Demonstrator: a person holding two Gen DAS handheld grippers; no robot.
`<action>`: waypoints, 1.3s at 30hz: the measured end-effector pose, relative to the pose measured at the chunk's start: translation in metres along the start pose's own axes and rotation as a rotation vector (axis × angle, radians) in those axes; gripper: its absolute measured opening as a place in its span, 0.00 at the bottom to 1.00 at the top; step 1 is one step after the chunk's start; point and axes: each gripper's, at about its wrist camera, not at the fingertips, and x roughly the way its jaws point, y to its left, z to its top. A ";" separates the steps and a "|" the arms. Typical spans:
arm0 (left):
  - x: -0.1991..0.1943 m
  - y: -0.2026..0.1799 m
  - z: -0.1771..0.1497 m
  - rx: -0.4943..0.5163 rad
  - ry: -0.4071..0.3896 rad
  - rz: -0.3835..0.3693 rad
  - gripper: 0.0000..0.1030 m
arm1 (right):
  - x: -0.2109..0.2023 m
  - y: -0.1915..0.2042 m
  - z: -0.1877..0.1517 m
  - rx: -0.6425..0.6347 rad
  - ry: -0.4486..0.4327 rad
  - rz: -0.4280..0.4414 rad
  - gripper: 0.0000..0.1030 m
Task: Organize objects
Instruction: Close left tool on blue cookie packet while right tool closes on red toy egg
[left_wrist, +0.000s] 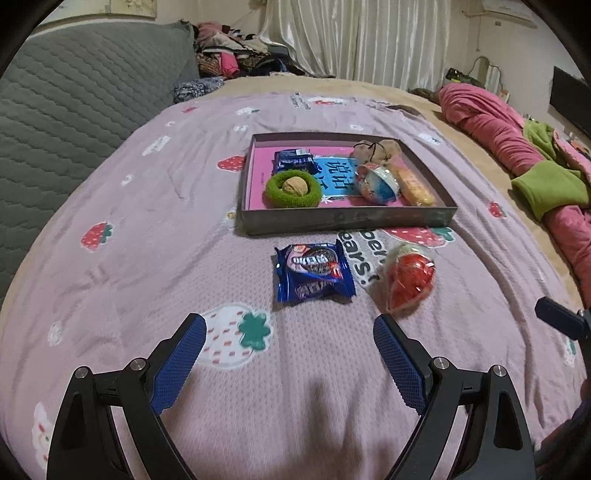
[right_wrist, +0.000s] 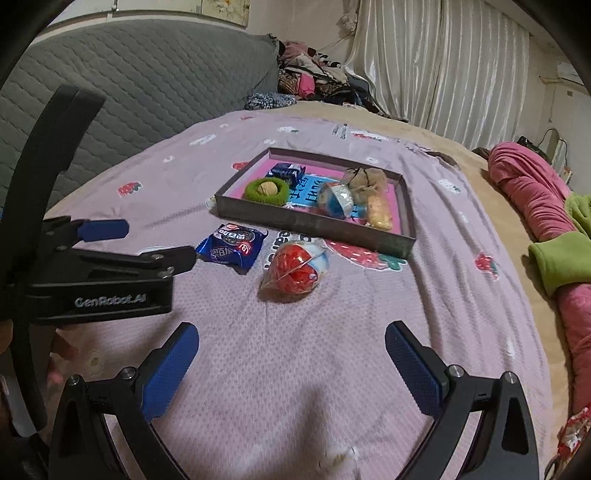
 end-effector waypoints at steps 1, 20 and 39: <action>0.008 0.000 0.003 0.000 0.009 -0.001 0.90 | 0.007 0.000 0.001 0.000 0.005 0.001 0.99; 0.104 -0.006 0.041 -0.029 0.103 -0.041 0.90 | 0.095 -0.010 0.022 0.025 0.050 -0.003 0.99; 0.135 -0.006 0.044 -0.034 0.148 -0.070 0.90 | 0.122 -0.020 0.029 0.097 0.061 0.076 0.59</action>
